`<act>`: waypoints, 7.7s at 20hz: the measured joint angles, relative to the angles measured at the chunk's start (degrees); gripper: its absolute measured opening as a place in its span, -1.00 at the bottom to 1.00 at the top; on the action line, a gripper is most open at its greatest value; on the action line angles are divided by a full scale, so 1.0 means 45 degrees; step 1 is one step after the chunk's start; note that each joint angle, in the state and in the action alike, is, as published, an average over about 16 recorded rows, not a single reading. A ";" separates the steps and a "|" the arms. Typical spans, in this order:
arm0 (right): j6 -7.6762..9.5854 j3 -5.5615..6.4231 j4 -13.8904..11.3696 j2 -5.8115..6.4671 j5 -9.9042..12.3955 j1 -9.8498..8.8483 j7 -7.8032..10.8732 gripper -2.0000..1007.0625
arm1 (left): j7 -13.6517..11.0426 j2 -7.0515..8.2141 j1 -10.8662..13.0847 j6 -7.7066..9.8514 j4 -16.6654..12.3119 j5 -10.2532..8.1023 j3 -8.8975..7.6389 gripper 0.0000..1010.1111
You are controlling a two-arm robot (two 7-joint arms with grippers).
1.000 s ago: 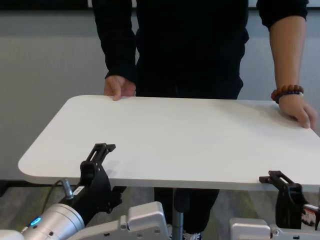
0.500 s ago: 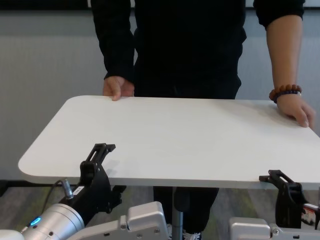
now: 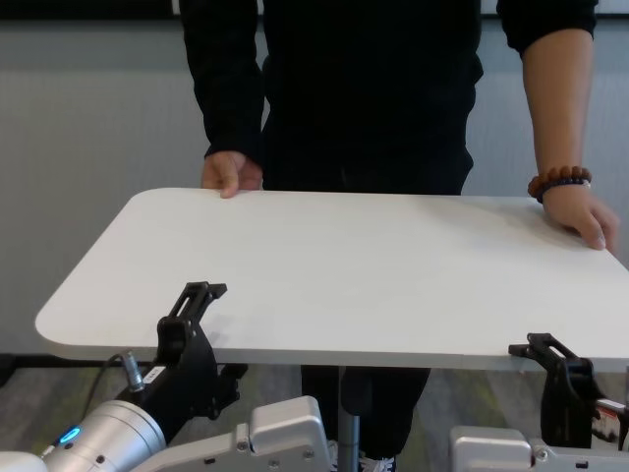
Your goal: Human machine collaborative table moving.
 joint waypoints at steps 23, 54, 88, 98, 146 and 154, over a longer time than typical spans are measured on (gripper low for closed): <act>-0.0031 -0.0115 -0.0236 0.0120 -0.0070 -0.0019 0.0089 0.99 | 0.0005 0.0029 -0.0019 0.0029 -0.0002 0.0004 0.0076 0.98; -0.1226 -0.0167 -0.2527 0.0938 0.0787 -0.1402 0.0142 0.99 | -0.2413 0.2228 0.2672 -0.0361 -0.4955 -0.1382 -0.0766 0.98; -0.5457 0.1238 -0.2777 0.0879 0.4525 -0.1581 -0.1307 0.99 | -0.5738 0.2245 0.3109 -0.3563 -0.6747 -0.6062 -0.2885 0.98; -0.6329 0.1720 -0.2798 0.0603 0.5031 -0.1348 -0.1605 0.99 | -0.5822 0.2062 0.3035 -0.3700 -0.7122 -0.6040 -0.3181 0.98; -0.4055 0.2310 -0.3905 0.0196 0.6298 -0.1441 0.0098 0.99 | -0.8560 0.2226 0.2546 -0.1681 -0.7250 -0.8057 -0.3216 0.98; -0.4066 0.2300 -0.3877 0.0200 0.6311 -0.1428 0.0121 0.99 | -0.8562 0.2226 0.2554 -0.1682 -0.7259 -0.8042 -0.3222 0.98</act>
